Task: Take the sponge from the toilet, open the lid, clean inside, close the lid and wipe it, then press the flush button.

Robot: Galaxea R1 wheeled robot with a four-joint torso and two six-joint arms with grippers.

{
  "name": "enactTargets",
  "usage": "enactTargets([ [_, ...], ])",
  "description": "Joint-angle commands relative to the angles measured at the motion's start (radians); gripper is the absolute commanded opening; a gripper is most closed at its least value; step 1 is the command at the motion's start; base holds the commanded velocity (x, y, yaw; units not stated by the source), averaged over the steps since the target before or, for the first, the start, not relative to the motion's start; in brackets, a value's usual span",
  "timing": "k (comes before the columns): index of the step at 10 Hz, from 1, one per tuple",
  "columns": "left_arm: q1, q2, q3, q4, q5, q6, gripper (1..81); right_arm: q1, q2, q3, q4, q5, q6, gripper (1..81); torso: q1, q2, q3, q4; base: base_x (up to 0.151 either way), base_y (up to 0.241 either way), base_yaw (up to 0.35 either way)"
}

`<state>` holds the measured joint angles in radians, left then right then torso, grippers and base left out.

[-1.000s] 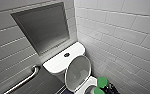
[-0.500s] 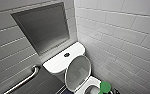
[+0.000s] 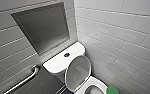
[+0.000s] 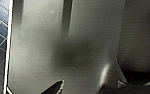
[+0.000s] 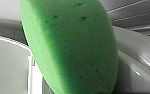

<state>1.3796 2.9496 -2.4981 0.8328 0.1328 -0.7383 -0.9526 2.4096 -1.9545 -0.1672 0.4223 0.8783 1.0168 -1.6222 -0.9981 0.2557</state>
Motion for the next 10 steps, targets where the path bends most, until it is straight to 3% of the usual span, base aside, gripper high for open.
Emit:
enactTargets([
  [1,-0.003,0.0,-0.025,0.019,0.059,-0.001,81.1,-0.044,-0.106,0.036,0.045,0.019,0.008,1.0,0.0,0.0,0.0,0.0,0.0,0.0,0.0],
  [7,-0.003,0.008,-0.033,0.023,0.039,-0.001,81.1,-0.202,-0.123,0.049,0.04,0.147,0.001,1.0,0.0,0.0,0.0,0.0,0.0,0.0,0.0],
  [10,-0.003,0.01,-0.033,0.031,0.038,-0.001,81.1,-0.084,-0.22,0.218,-0.04,0.125,-0.005,1.0,0.0,0.0,0.0,0.0,0.0,0.0,0.0],
])
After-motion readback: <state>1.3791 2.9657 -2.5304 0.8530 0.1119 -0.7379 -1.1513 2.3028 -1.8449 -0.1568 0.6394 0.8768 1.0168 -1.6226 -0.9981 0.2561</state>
